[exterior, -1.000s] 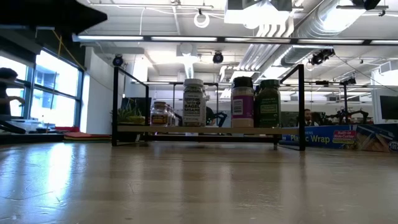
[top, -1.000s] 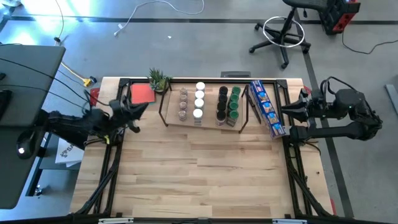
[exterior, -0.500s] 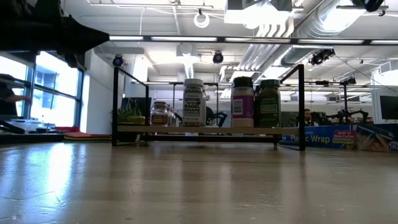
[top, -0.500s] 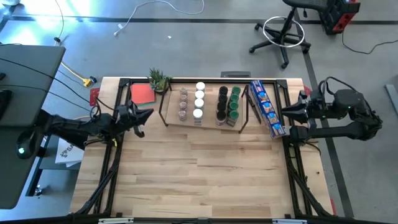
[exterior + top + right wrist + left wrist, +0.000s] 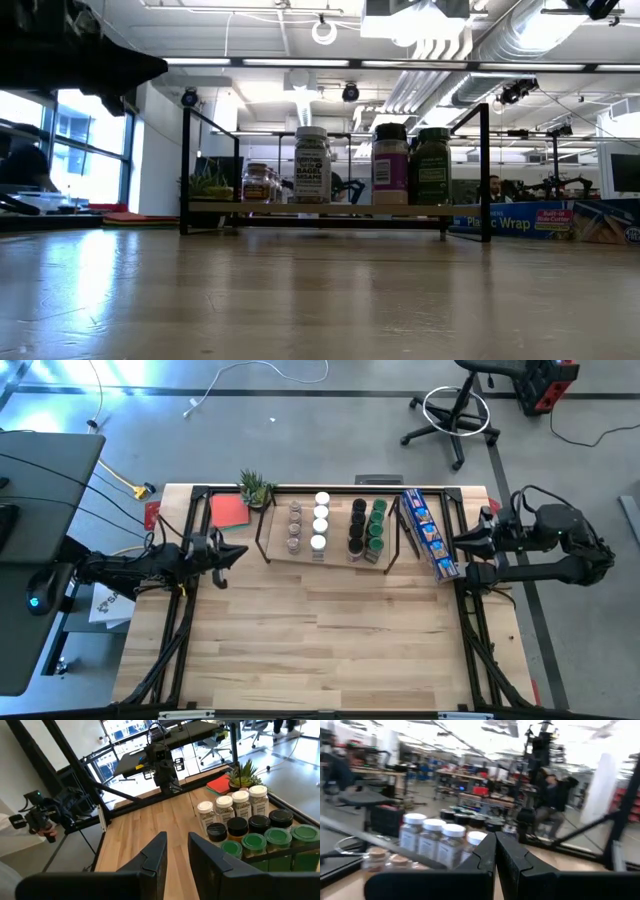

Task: Shelf spices
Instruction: Return to Home Position

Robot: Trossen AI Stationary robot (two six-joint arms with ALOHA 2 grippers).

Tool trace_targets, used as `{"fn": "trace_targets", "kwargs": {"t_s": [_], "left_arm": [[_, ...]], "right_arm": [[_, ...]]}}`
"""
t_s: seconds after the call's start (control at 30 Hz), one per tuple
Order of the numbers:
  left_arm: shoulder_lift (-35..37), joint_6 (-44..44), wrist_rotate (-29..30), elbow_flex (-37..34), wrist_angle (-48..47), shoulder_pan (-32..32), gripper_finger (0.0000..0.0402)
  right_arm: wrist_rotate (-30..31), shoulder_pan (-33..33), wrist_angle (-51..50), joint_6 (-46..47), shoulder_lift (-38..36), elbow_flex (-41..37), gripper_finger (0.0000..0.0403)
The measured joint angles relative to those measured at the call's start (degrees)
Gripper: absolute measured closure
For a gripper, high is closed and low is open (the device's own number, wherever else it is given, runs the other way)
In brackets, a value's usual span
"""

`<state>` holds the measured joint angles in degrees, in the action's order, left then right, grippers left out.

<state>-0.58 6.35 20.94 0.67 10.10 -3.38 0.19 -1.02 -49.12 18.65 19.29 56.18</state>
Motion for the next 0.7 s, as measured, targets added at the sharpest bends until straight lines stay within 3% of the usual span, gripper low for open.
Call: {"fn": "trace_targets", "kwargs": {"t_s": [0.2, 0.7], "left_arm": [[-0.27, -2.80, -6.96, 0.00, -4.28, 0.00, 0.0399], [-1.38, -3.04, -6.94, 0.02, -7.48, -0.02, 0.0399]], "right_arm": [[-0.02, 0.00, 0.02, -3.15, 0.00, -0.02, 0.0332], [-0.02, 0.00, 1.80, -13.40, 0.14, -0.04, 0.0332]]}}
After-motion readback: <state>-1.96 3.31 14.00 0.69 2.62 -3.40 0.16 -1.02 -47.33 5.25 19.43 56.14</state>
